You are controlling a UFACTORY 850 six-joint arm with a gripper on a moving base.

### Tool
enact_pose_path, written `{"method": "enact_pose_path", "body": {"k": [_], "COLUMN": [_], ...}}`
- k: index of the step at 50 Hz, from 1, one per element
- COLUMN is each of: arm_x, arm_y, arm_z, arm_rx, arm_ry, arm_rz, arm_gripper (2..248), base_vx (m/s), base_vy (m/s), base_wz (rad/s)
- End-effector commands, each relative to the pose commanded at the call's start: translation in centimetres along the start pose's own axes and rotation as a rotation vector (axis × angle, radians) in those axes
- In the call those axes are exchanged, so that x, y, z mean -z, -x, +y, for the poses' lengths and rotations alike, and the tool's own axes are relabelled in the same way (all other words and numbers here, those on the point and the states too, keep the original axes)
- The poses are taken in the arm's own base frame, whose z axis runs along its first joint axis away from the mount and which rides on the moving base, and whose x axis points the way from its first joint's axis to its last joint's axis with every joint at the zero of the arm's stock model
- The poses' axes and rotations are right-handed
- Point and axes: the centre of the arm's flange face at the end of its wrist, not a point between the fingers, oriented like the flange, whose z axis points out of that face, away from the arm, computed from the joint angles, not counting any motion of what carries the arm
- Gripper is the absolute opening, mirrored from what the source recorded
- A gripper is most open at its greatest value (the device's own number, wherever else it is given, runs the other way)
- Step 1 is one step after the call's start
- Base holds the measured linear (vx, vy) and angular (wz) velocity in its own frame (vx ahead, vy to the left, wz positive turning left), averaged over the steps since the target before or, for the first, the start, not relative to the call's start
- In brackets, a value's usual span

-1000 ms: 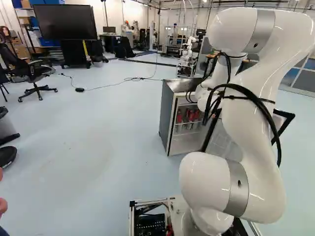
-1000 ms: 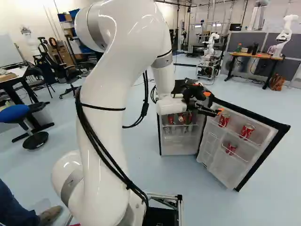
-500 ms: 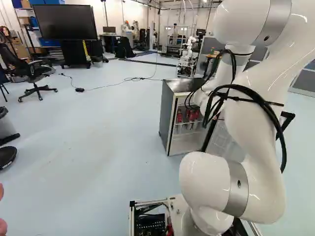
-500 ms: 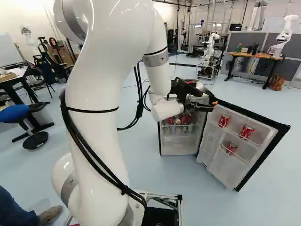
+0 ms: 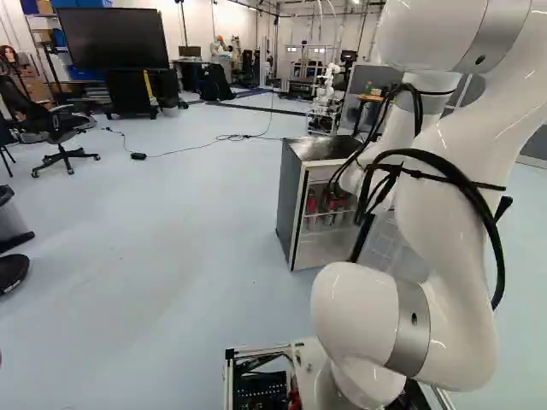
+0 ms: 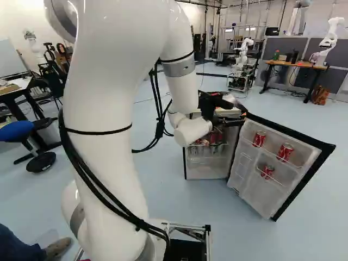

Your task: Grab a drink from the fridge

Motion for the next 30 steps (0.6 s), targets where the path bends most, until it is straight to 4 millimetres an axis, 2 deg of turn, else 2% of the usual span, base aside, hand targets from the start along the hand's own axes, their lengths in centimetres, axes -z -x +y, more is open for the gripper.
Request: {"method": "enact_pose_path", "body": {"k": [30], "arm_x": [-1.5], "arm_y": [3.0], "arm_z": [-0.3], "arm_rx": [0.078], "arm_ry": [-0.251], "arm_rz": [-0.050], "arm_gripper": [247], "base_vx": [0.000], "base_vy": [0.000], "base_wz": [0.000]}}
